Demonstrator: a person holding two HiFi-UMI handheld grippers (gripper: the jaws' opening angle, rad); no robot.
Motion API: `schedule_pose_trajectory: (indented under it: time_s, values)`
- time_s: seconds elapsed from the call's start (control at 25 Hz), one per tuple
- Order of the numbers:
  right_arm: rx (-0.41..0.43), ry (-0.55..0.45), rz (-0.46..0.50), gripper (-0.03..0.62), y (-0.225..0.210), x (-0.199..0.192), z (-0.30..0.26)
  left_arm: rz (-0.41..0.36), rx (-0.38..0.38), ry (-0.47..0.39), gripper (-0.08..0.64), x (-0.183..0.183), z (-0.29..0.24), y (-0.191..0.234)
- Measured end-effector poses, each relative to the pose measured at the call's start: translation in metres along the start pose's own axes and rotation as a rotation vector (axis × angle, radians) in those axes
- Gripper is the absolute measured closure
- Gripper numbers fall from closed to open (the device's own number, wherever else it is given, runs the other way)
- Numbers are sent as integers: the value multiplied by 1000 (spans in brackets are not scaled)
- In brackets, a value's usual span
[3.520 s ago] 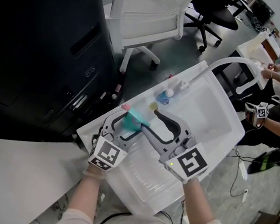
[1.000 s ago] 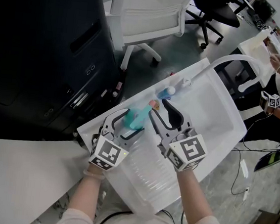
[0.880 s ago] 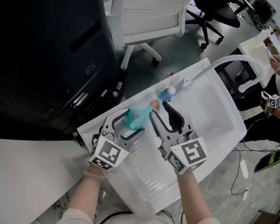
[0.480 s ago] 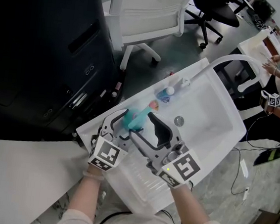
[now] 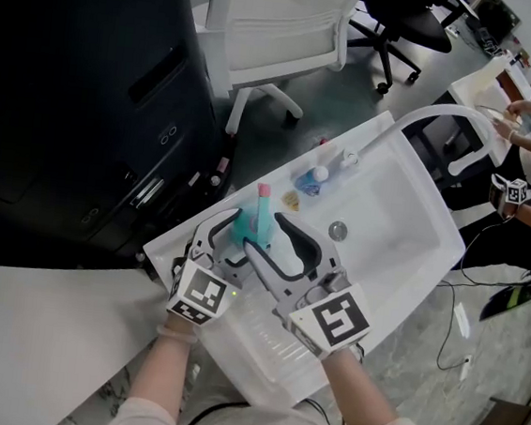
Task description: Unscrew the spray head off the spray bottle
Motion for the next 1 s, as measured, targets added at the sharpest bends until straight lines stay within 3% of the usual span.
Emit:
schedule_pose_trajectory:
  time_s: [0.68,0.88,1.0]
  values:
    - [-96,-21,-65,414,-52,-4,5,2,-7,-2,224,0,0,0]
    - [27,-16,-60,416,-28,-14,15,-5,-7,-8,224,2,0,1]
    - [72,26,71,413,-11,-22,5,-3,-9,-8,224,3,1,1]
Point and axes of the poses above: the fingertips, and each gripper's own axes: z backward along the fingers, y to its left, x out of its top, the point moved 1 cm from there along z, backward along the fingers, and after that the axes turned 9 degrees about -x, right-handed, at the moved point
